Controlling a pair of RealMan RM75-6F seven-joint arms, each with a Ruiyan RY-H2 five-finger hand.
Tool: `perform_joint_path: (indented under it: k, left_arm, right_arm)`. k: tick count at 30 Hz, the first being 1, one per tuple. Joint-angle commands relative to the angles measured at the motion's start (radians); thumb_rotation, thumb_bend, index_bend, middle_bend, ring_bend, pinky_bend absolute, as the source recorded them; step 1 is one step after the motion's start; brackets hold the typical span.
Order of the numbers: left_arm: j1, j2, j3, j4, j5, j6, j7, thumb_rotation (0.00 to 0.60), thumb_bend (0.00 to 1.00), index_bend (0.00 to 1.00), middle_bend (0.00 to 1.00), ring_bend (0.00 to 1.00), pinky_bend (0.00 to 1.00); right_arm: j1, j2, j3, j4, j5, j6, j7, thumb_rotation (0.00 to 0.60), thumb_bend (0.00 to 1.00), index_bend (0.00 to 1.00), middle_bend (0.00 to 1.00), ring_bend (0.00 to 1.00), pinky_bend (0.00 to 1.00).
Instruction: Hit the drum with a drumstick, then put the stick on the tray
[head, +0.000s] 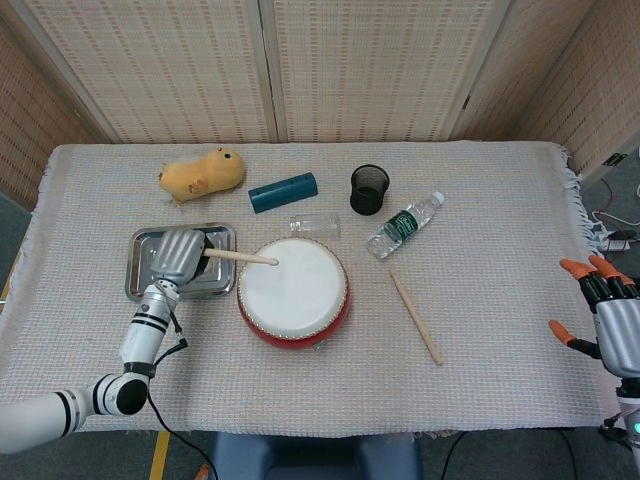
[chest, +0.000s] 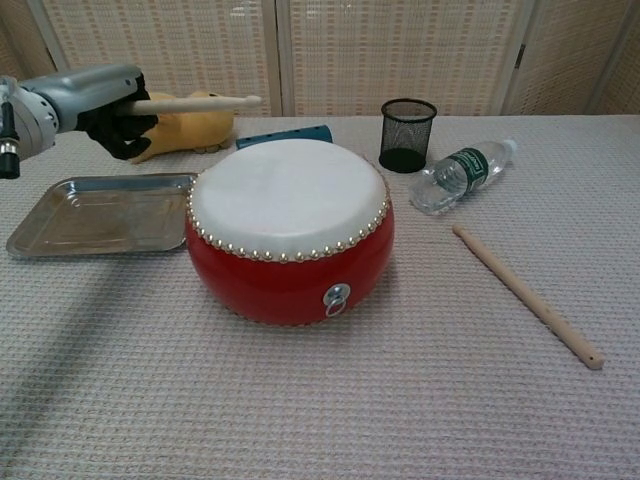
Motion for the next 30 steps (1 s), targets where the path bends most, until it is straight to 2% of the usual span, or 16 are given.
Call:
perform_joint_path:
  k: [1,6,8,9,14,18,20,24,27,30]
  left_arm:
    - [-0.019,-0.006,0.046,0.038,-0.004,-0.048,0.123,0.6,0.74,1.0,1.0,1.0,1.0]
    - [-0.047,-0.056,0.115,0.136,0.02,-0.038,0.277,0.6,0.74,1.0,1.0,1.0,1.0]
    - [-0.049,-0.056,0.121,0.136,0.013,-0.042,0.297,0.6,0.74,1.0,1.0,1.0,1.0]
    - [-0.045,-0.053,0.111,0.122,0.008,-0.039,0.279,0.6,0.74,1.0,1.0,1.0,1.0]
    - [0.008,-0.027,-0.008,0.025,0.007,0.024,0.019,0.6,0.74,1.0,1.0,1.0,1.0]
    - [0.023,-0.017,-0.032,0.012,0.039,0.051,-0.055,0.6,0.73,1.0,1.0,1.0,1.0]
    - [0.02,-0.01,-0.023,0.013,0.04,0.028,-0.056,0.6,0.73,1.0,1.0,1.0,1.0]
    - [-0.001,-0.033,0.035,0.076,0.073,0.015,0.048,0.6,0.73,1.0,1.0,1.0,1.0]
    - [-0.021,-0.049,0.084,0.124,0.062,-0.042,0.134,0.6,0.73,1.0,1.0,1.0,1.0]
    - [-0.028,-0.06,0.096,0.149,0.051,-0.037,0.196,0.6,0.73,1.0,1.0,1.0,1.0]
  right_arm:
    - [0.001,-0.001,0.001,0.003,0.003,-0.002,0.002,0.6,0.18,0.17,0.21,0.08,0.22]
    - [0.002,0.0,0.001,0.004,0.003,-0.004,0.001,0.6,0.18,0.17,0.21,0.08,0.22]
    - [0.002,0.001,0.002,0.003,0.003,-0.003,0.001,0.6,0.18,0.17,0.21,0.08,0.22]
    - [0.002,0.001,0.002,0.003,0.003,-0.002,0.002,0.6,0.18,0.17,0.21,0.08,0.22]
    - [0.002,0.0,0.001,0.002,0.002,-0.002,0.001,0.6,0.18,0.17,0.21,0.08,0.22]
    - [0.001,0.0,0.001,0.001,0.0,0.001,0.001,0.6,0.18,0.17,0.21,0.08,0.22]
    - [0.0,-0.001,0.0,0.002,0.001,0.001,0.002,0.6,0.18,0.17,0.21,0.08,0.22]
    - [-0.001,-0.002,0.0,0.005,0.004,-0.001,0.003,0.6,0.18,0.17,0.21,0.08,0.22]
    - [0.0,-0.002,0.0,0.006,0.005,-0.002,0.003,0.6,0.18,0.17,0.21,0.08,0.22]
    - [-0.001,-0.001,0.0,0.005,0.005,0.0,0.002,0.6,0.18,0.17,0.21,0.08,0.22]
